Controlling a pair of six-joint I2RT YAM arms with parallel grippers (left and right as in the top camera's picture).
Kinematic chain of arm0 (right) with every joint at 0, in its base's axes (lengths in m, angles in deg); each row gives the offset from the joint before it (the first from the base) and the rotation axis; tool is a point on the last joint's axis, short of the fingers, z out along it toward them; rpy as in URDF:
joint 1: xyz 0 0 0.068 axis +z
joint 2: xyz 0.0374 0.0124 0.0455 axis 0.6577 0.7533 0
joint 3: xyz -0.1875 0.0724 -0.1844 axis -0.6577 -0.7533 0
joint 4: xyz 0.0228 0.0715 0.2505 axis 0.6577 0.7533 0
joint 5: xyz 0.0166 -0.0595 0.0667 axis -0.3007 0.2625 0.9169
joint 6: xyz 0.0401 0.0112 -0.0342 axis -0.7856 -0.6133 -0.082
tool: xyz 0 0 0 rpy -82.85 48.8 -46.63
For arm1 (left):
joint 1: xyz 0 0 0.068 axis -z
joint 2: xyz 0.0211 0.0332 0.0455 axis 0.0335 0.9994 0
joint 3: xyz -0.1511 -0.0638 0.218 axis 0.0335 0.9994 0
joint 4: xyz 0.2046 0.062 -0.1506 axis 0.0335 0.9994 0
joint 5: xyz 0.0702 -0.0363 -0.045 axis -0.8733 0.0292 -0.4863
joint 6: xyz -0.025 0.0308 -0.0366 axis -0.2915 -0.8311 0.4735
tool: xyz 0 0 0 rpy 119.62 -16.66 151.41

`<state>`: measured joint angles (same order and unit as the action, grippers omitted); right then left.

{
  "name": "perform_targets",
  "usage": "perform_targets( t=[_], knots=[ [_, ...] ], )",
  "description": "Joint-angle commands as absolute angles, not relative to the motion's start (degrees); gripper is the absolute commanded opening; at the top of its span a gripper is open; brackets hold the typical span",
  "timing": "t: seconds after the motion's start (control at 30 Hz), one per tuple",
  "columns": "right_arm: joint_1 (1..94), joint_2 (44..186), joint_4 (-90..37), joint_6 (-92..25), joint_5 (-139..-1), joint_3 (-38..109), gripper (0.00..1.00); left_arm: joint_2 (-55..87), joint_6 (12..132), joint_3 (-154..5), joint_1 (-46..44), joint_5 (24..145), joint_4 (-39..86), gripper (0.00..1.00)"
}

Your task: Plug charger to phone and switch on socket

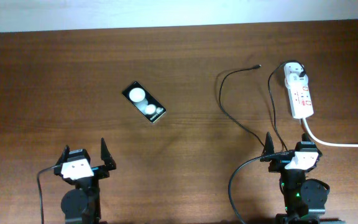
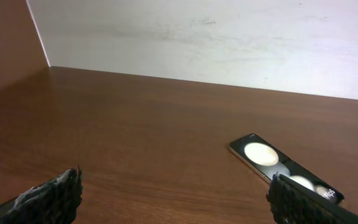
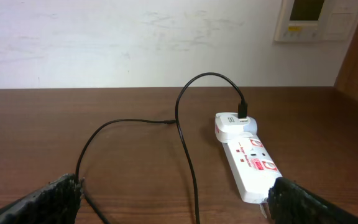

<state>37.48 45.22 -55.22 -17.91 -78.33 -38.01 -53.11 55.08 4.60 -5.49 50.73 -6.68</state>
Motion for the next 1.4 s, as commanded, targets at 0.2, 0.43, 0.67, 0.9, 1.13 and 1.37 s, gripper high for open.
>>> perform_targets(
  t=[0.2,0.43,0.67,0.9,1.13,1.37],
  knots=[
    [37.8,44.6,-55.0,-18.1,-78.8,-38.4,0.99,-52.9,54.2,3.0,-5.7,54.6,-6.4,0.99],
    [37.8,44.6,-55.0,-18.1,-78.8,-38.4,0.99,-52.9,54.2,2.3,-5.7,56.1,-6.1,0.99],
    [37.8,44.6,-55.0,-18.1,-78.8,-38.4,0.99,-52.9,54.2,1.2,-5.7,58.6,-4.5,0.99],
    [37.8,44.6,-55.0,-18.1,-78.8,-38.4,0.99,-52.9,54.2,-5.1,-5.7,62.4,0.9,0.99],
    [37.8,44.6,-55.0,-18.1,-78.8,-38.4,0.99,-52.9,54.2,-11.8,-5.7,62.4,8.8,0.99],
    [37.8,44.6,-55.0,-18.1,-78.8,-38.4,0.99,-52.7,54.4,-15.2,-5.7,62.4,13.9,0.99]
  ],
)
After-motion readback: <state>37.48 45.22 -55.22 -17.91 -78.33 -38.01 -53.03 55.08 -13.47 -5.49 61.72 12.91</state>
